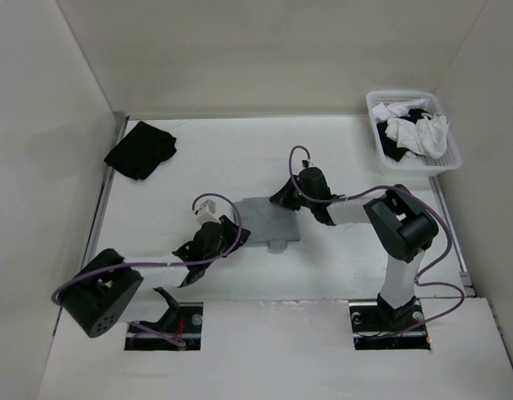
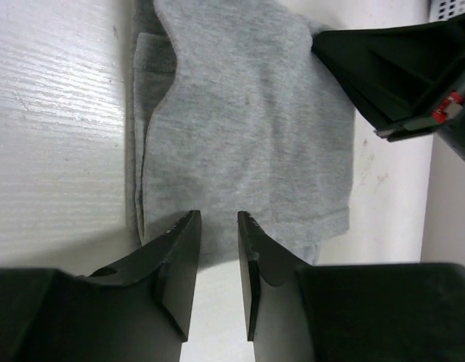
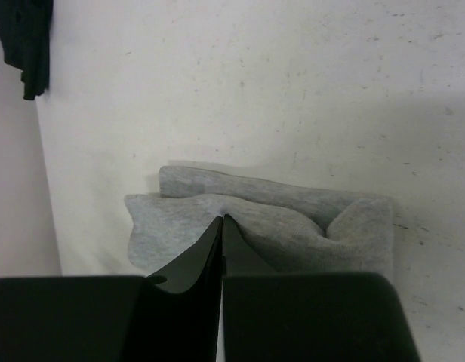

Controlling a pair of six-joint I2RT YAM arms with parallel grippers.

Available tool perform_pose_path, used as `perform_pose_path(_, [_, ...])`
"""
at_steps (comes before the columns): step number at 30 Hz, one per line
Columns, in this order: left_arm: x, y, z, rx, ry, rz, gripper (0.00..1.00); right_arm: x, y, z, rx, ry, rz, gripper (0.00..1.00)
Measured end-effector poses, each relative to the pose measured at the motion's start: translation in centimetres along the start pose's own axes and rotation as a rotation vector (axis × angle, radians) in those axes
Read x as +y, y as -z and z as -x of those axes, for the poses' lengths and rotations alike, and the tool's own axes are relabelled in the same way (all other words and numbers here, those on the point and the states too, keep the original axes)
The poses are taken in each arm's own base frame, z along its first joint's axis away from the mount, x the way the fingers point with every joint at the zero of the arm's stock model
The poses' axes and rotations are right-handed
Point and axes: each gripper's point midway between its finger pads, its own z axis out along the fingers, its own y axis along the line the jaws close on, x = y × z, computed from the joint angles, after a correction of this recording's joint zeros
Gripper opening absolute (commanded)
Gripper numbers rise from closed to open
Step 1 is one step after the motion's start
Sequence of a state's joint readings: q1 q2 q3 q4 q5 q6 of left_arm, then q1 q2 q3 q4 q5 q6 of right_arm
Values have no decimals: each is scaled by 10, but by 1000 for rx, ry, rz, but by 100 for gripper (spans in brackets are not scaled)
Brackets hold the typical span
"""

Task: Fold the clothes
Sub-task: Fold the tank top

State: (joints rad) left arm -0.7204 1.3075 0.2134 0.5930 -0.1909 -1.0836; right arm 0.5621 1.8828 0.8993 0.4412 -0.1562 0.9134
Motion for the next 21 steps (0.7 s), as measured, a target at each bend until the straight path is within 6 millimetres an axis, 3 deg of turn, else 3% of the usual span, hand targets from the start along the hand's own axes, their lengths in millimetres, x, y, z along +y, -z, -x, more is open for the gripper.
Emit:
perform_pose_path(6, [-38,25,35,-104,-18,-107,37,17,9,10,-35,-25,49,13])
perform_pose_path(10, [-49,35,66,-197,-43,-110,42,47,46,28,-100,-8,128,27])
perform_pose_path(13, [-37,37,92,-260,-57,-44,47,74,91,51,-191,22,214,37])
perform_pose_path(15, [-23,39,103,-280,-66,11,50,81,121,69,-270,40,250,42])
perform_pose_path(18, [4,42,111,-283,-76,109,53,70,163,94,-409,59,246,50])
perform_pose_path(21, [25,46,112,-272,-79,185,54,43,192,110,-537,65,189,56])
